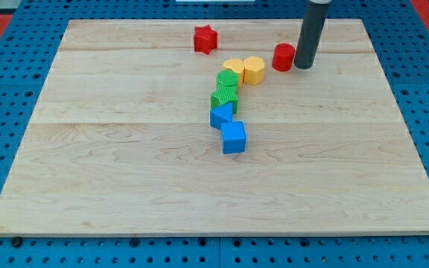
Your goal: Push the red circle closer to red star
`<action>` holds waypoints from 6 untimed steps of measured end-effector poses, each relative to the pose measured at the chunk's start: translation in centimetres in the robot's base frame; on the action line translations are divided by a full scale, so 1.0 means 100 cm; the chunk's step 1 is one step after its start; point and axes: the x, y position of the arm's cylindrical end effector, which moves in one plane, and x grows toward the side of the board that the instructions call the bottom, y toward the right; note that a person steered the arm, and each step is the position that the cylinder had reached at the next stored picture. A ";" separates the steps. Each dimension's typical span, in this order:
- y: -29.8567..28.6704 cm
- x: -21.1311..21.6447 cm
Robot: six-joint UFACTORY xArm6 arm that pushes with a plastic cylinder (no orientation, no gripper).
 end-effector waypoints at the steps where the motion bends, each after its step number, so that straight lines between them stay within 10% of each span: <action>1: 0.000 -0.019; 6: -0.059 -0.021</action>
